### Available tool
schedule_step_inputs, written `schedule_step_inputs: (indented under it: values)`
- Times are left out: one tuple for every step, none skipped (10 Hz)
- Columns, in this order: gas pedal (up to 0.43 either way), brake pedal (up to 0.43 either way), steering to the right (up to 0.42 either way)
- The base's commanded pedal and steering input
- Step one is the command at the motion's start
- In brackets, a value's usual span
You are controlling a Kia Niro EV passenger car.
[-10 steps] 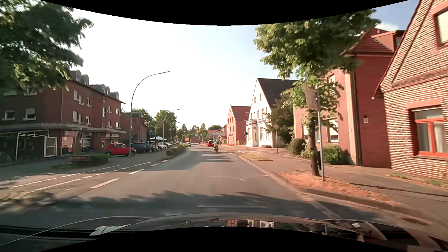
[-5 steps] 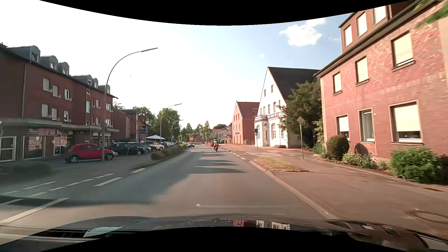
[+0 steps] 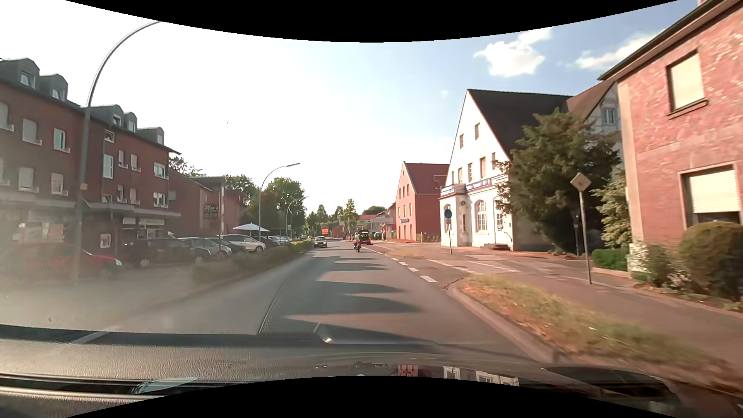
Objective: Follow the waypoints while adhering to traffic rules and regulations
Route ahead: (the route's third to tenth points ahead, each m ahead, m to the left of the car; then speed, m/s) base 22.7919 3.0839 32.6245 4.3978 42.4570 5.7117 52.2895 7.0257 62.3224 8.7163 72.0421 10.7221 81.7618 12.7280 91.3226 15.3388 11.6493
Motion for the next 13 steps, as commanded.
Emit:
schedule_step_inputs:
  values:
    - [0.15, 0.0, -0.025]
    - [0.15, 0.0, -0.025]
    - [0.15, 0.0, -0.025]
    - [0.15, 0.0, -0.024]
    - [0.15, 0.0, -0.021]
    - [0.15, 0.0, -0.021]
    - [0.157, 0.0, -0.021]
    - [0.157, 0.0, -0.02]
    - [0.157, 0.0, -0.02]
    - [0.157, 0.0, -0.021]
    - [0.157, 0.0, -0.02]
    - [0.157, 0.0, -0.02]
    - [0.177, 0.0, -0.021]
